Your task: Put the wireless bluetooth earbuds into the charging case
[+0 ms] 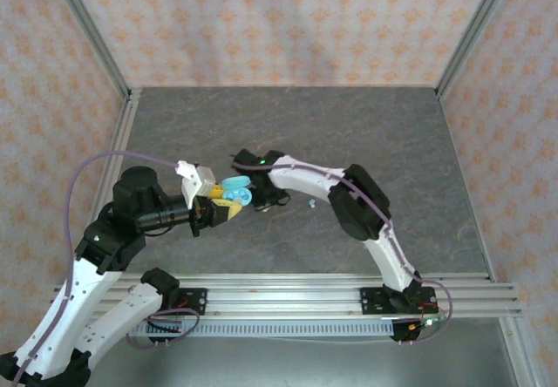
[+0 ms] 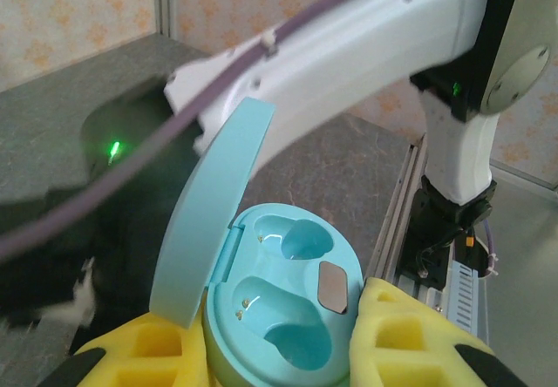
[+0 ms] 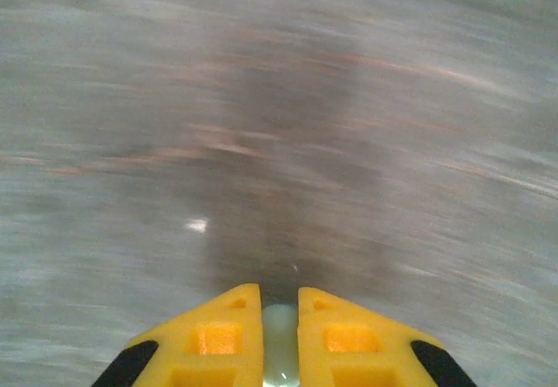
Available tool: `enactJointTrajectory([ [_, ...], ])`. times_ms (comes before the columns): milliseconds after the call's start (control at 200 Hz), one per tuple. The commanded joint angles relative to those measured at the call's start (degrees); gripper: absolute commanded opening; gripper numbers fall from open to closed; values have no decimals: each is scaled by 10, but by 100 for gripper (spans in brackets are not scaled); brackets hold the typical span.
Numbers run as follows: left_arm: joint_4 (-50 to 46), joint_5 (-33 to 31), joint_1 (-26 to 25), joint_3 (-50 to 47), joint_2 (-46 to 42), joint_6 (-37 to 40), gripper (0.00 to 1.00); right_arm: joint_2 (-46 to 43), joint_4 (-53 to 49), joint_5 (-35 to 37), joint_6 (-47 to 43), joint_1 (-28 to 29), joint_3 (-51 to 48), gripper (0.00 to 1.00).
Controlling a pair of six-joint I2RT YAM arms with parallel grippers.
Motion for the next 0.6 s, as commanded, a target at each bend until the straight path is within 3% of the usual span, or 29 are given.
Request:
enactJointTrajectory([
  [0, 27, -3, 5, -6, 8, -4, 12, -56, -51, 49, 40, -28, -46, 14],
  [360, 55, -1, 5, -25, 27, -11, 12, -37, -79, 7, 58, -46, -79, 20],
  [595, 47, -6, 5, -29, 27, -4, 12, -45, -75, -9, 73, -51, -74, 34],
])
